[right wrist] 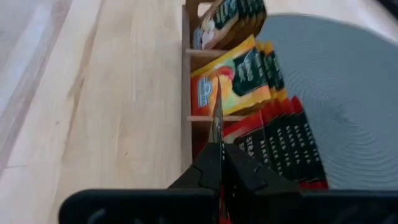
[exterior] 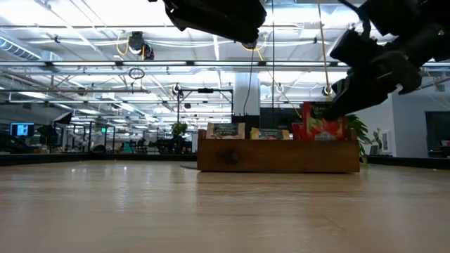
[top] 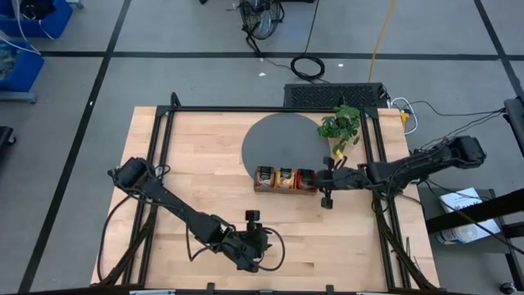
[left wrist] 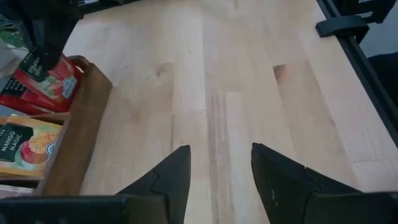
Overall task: Pick & Place Tea
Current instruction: Put the red tea bag into the middle wooden organizer, then return to Home Position
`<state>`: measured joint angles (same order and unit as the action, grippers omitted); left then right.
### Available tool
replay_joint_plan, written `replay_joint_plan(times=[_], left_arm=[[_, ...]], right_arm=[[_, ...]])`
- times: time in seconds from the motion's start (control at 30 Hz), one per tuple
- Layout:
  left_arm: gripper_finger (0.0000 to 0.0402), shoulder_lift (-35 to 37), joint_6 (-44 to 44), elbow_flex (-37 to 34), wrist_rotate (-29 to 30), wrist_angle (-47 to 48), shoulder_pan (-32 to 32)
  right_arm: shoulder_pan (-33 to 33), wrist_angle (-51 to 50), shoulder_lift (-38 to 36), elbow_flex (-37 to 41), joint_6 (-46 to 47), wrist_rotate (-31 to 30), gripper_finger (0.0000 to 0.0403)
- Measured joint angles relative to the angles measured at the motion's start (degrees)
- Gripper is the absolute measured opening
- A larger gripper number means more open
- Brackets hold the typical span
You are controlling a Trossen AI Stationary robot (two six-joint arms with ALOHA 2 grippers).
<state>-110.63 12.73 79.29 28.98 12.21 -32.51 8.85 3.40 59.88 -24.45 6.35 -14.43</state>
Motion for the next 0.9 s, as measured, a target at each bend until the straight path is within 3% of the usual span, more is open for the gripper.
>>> replay_joint_plan(times=[0.1,0.33,0.7,0.8,0.9], left_arm=[[0.0173,0.00,-0.03,0.00,-0.03,0.04,0.02],[0.0172,0.00,0.12,-0.02,-0.44,0.87,0.02],[0.0172,1.06,0.82,-0.09,0.46,6.30,0.63],[0.0172,4.19,-1.77,-0.13,1.62,10.13,1.20],[0.0172,10.31,-7.89,-0.13,7.43,14.82,1.77]], right_arm=[[-1.84,-0.60,0.92,-0.02,0.00,2.81,0.0000],[-2.94,-0.64,2.50,-0.02,1.07,2.90,0.0014],[-2.91,3.07,2.25,-0.64,1.89,2.45,0.0146],[-2.80,2.47,1.13,-2.07,0.85,1.08,0.0171],[-2.72,2.40,-1.50,-2.95,-2.51,1.02,0.0181]])
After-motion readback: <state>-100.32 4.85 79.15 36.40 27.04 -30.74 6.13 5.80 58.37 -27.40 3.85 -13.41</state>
